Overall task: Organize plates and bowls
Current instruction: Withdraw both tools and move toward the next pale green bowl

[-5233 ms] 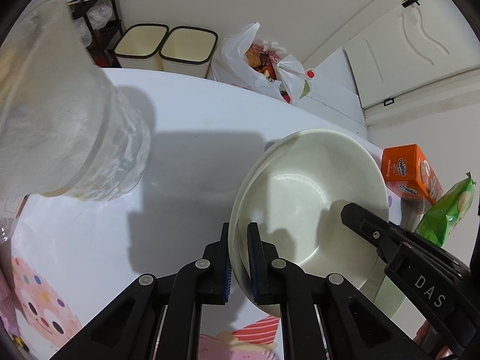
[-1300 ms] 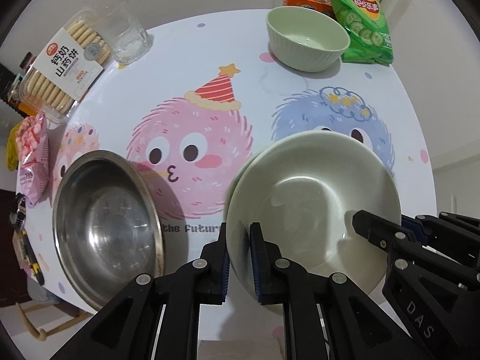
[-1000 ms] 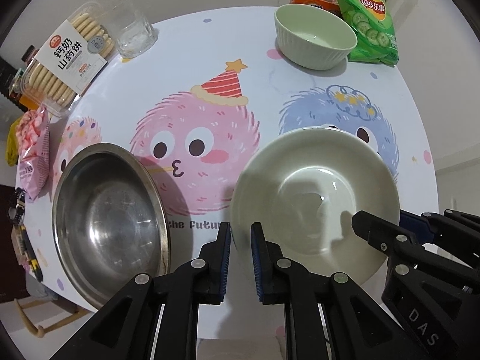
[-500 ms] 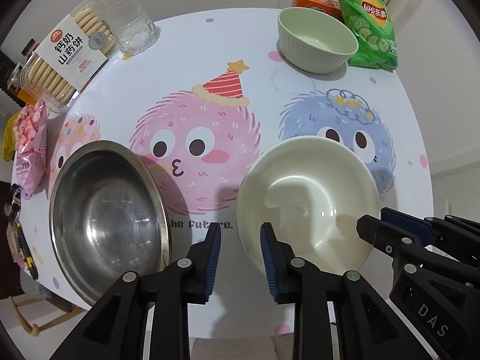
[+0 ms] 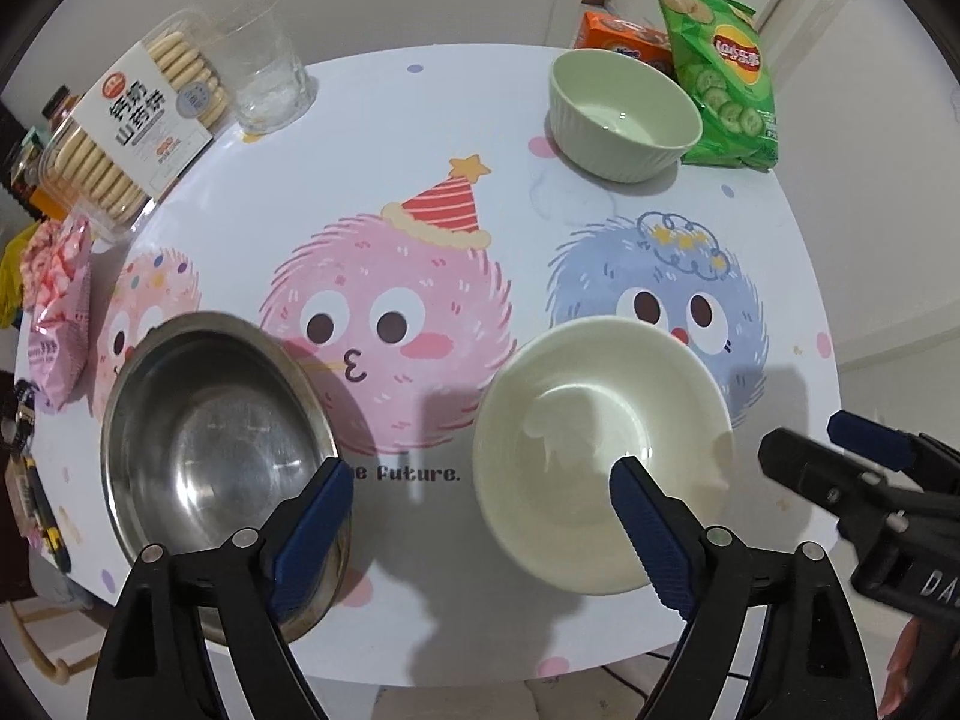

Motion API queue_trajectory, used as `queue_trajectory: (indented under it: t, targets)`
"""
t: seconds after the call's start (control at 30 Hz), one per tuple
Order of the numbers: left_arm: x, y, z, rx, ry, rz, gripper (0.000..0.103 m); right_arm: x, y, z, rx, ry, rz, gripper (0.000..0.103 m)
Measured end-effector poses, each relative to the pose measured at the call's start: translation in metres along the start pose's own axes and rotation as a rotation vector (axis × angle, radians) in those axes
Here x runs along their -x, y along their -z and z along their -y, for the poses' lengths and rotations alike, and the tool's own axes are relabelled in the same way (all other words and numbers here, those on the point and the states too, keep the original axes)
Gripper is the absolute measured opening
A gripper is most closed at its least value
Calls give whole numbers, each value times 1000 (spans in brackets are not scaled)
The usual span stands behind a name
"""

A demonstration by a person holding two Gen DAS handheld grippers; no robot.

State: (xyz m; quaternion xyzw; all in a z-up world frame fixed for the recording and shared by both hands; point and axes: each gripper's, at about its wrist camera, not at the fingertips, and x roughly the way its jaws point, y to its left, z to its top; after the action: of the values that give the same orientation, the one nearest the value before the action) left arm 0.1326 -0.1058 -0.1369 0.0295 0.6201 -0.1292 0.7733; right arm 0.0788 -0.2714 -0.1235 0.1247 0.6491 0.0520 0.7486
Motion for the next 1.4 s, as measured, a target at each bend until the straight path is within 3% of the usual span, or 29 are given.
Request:
queue_trajectory:
  t: [0.07,0.2,0.73,1.4]
  targets:
    - [1,-2,3,-13,0,12,103,2,-2,5,-17,-11,7,85]
    - [4,-10,6,-27,11,26,103,4,-6,12,-50,-28,22,99]
    - [-2,-83,15,-80,64,21,103,17,-70,20,-168,-51,86,99]
    - [-52,-197,26,-123,107,-70,103,-27,-159,34,-342,-68,46,99]
